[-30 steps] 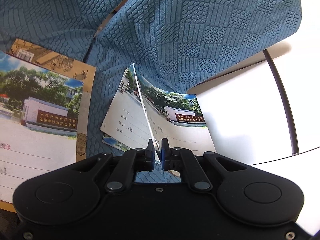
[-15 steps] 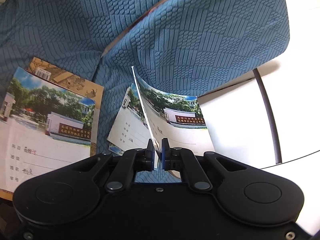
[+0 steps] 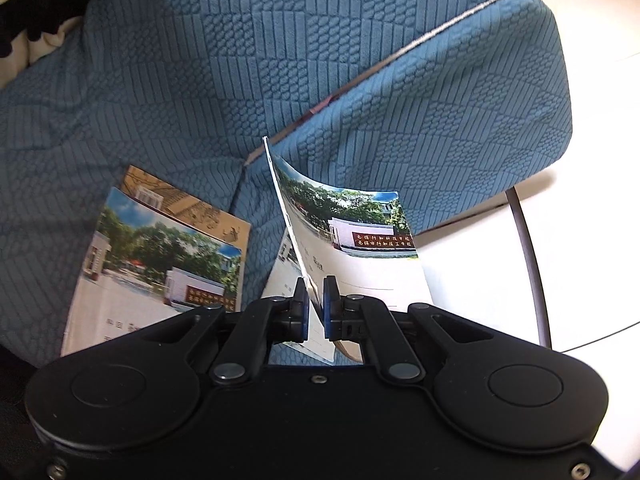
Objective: Organize objects
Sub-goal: 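Carry the upright booklet with the left gripper toward the book stack, then lower the booklet flat onto the stack and open the left gripper, then withdraw the open left gripper from the stack, then move the open left gripper to the remaining white booklets, then close the left gripper on the edge of the next white booklet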
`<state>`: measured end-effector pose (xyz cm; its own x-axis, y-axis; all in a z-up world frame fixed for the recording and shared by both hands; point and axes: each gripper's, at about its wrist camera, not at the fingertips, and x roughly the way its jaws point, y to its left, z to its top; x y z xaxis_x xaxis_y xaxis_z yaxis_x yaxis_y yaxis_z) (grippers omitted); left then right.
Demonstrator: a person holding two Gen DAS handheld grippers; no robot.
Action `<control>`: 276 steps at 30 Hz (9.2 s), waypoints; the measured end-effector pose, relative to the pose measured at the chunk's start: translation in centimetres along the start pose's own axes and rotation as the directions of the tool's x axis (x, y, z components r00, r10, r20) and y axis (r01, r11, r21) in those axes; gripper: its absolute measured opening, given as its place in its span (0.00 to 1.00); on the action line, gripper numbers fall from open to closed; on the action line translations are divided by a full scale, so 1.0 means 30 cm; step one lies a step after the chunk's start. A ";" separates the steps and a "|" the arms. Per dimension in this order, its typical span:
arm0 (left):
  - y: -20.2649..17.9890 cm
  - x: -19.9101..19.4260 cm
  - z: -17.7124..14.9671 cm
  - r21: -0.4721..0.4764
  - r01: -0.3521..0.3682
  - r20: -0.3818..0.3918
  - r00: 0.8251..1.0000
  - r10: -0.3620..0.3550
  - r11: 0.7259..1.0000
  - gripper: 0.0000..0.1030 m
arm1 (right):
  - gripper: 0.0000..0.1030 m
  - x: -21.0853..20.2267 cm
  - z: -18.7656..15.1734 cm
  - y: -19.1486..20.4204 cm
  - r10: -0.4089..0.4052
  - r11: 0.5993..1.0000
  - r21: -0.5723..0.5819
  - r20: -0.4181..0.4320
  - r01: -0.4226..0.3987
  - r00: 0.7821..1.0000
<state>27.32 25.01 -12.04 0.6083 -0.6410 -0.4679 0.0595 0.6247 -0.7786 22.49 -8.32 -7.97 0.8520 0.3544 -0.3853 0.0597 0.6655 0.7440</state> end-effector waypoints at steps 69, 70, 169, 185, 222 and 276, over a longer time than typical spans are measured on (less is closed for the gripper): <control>0.364 0.021 -0.198 0.064 -0.315 -0.082 0.944 0.320 0.947 0.14 | 0.41 0.226 -0.351 -0.115 -0.222 0.961 -0.239 -0.378 0.137 0.899; 0.361 0.013 -0.200 0.071 -0.318 -0.074 0.943 0.323 0.945 0.17 | 0.41 0.216 -0.349 -0.112 -0.222 0.961 -0.241 -0.371 0.137 0.902; -0.311 0.279 -0.478 0.511 -0.207 0.006 0.971 0.237 0.835 0.23 | 0.44 -0.291 -0.077 -0.301 -0.377 0.839 -0.385 0.097 0.384 0.921; -0.230 0.498 -0.362 0.386 -0.225 -0.063 0.961 0.269 0.895 0.23 | 0.28 -0.069 0.014 -0.417 -0.409 0.835 -0.358 0.107 0.419 0.906; -0.018 0.813 -0.181 0.043 -0.361 -0.129 0.923 0.363 0.932 0.47 | 0.10 0.213 0.036 -0.596 -0.459 0.801 -0.425 0.014 0.421 0.888; -0.001 0.879 -0.197 0.053 -0.306 -0.155 0.938 0.311 0.950 0.46 | 0.11 0.194 0.034 -0.627 -0.412 0.870 -0.296 0.005 0.394 0.911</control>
<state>38.68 5.45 -26.85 0.4659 -0.4763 -0.7457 -0.0879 0.8137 -0.5746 26.84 -19.45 -23.65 0.7545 0.0459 -0.6547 0.2339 0.9132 0.3336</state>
